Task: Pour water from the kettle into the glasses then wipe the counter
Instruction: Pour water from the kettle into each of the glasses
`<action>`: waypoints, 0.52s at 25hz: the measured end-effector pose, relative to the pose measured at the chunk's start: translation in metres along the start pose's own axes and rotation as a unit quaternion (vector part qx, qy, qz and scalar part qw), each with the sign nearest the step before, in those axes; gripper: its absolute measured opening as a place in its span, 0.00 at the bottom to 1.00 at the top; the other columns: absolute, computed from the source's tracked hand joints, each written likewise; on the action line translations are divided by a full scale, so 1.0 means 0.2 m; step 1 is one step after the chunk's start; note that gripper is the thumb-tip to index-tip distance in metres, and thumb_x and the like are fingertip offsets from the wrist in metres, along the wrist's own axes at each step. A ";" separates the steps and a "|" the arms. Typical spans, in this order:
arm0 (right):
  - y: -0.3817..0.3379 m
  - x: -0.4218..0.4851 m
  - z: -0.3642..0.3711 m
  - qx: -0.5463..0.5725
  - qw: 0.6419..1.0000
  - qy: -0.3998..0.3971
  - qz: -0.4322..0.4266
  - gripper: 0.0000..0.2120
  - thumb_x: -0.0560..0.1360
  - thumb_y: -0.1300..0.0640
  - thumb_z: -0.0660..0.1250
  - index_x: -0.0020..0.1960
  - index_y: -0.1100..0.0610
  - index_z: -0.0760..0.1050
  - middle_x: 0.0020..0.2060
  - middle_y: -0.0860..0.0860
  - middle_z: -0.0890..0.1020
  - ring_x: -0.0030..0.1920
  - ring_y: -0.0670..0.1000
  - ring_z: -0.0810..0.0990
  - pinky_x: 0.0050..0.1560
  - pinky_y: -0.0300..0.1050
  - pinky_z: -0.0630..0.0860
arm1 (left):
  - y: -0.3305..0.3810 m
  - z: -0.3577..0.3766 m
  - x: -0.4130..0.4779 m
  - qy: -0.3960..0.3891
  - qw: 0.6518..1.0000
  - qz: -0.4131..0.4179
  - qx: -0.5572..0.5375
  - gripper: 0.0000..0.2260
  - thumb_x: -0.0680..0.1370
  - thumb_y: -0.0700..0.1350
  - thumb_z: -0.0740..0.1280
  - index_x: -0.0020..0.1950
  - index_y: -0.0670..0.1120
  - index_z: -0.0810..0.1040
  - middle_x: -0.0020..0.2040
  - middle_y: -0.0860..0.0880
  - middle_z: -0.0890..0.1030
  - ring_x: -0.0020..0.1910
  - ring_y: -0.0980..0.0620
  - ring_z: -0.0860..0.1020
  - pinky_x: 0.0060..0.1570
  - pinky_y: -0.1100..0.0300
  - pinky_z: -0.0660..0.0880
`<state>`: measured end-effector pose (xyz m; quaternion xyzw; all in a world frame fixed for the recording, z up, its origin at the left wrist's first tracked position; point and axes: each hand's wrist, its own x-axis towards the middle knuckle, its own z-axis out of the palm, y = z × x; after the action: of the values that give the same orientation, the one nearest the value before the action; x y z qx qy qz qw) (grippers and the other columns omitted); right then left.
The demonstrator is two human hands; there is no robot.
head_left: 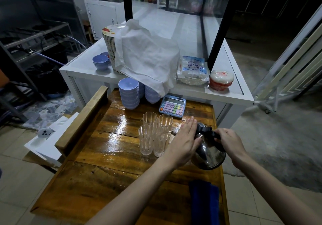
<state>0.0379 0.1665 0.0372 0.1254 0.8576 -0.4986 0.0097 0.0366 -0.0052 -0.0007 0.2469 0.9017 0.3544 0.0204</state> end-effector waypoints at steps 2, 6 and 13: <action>0.00 0.00 0.00 -0.006 1.000 -0.002 -0.007 0.18 0.79 0.55 0.59 0.38 0.63 0.80 0.35 0.58 0.81 0.38 0.54 0.78 0.40 0.49 0.71 | 0.00 0.00 0.00 0.002 1.000 0.001 -0.001 0.28 0.84 0.54 0.49 0.79 0.46 0.42 0.80 0.49 0.43 0.77 0.58 0.40 0.76 0.60 0.40; 0.01 0.01 -0.01 -0.015 1.000 0.000 -0.012 0.19 0.79 0.54 0.60 0.39 0.66 0.80 0.37 0.62 0.82 0.38 0.55 0.78 0.39 0.50 0.71 | 0.01 0.01 0.01 0.000 1.000 0.002 -0.005 0.28 0.84 0.54 0.49 0.79 0.46 0.42 0.80 0.49 0.43 0.77 0.58 0.39 0.75 0.62 0.39; -0.01 0.00 -0.02 -0.028 0.999 0.006 -0.022 0.20 0.79 0.53 0.60 0.33 0.61 0.78 0.33 0.61 0.81 0.35 0.53 0.77 0.37 0.49 0.70 | 0.01 0.03 0.00 0.007 1.000 -0.007 -0.018 0.28 0.84 0.54 0.49 0.79 0.46 0.42 0.80 0.50 0.42 0.77 0.59 0.39 0.75 0.62 0.40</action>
<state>0.0372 0.1686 0.0409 0.1086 0.8739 -0.4738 -0.0026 0.0378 -0.0010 -0.0037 0.2379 0.8971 0.3717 0.0211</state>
